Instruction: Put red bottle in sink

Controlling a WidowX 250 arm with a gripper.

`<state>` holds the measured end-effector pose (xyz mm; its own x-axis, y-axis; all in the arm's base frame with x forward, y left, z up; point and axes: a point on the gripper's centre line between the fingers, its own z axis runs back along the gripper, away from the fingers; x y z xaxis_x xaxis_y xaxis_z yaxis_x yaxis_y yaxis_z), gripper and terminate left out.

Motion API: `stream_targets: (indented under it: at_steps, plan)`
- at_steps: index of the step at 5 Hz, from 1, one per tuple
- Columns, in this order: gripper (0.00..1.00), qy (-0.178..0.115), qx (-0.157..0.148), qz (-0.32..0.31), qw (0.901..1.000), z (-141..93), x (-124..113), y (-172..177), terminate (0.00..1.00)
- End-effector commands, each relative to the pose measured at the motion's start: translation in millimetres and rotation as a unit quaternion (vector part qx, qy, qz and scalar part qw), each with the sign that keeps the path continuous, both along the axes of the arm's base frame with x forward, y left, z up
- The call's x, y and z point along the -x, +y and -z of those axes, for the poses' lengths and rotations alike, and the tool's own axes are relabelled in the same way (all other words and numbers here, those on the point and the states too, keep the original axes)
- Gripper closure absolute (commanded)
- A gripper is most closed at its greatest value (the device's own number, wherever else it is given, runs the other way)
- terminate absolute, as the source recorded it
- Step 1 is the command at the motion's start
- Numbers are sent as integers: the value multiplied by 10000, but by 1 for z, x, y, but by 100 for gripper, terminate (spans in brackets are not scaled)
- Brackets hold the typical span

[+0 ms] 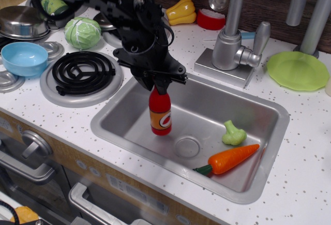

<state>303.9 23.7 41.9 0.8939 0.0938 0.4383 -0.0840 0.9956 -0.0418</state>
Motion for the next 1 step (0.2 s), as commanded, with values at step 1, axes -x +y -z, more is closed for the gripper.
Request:
stream_targets:
  at_steps: [1]
  plan:
    - [0, -438, -41, -19, 9990, 1, -7, 2, 100]
